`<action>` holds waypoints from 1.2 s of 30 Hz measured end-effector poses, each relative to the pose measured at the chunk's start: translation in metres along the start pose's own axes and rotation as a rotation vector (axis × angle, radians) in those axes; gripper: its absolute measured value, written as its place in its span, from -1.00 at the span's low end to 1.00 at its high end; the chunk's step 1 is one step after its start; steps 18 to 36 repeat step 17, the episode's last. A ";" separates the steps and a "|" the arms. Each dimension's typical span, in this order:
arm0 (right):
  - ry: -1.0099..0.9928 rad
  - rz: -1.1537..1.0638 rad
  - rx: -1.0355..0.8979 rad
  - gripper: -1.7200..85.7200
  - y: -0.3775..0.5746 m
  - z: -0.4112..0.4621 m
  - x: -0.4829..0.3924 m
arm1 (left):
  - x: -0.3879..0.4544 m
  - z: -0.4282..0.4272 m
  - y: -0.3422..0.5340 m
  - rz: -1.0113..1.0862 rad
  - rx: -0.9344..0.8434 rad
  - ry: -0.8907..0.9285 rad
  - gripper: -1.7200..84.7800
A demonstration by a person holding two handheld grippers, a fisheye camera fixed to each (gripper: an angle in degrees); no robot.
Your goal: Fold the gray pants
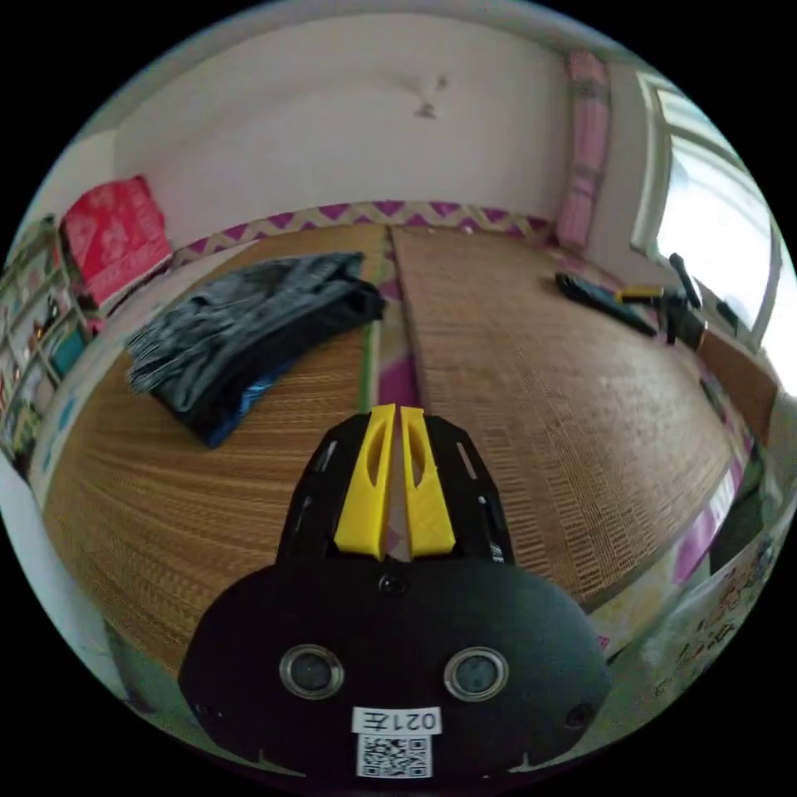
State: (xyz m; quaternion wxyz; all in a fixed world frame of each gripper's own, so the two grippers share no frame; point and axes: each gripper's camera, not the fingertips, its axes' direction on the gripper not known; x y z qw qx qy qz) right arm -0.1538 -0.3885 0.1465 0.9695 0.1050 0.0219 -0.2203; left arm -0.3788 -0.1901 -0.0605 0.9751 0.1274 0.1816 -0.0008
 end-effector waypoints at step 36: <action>0.271 -0.244 -0.175 -0.70 -0.076 0.103 -0.030 | 0.215 0.121 0.014 0.109 -0.173 0.117 -0.98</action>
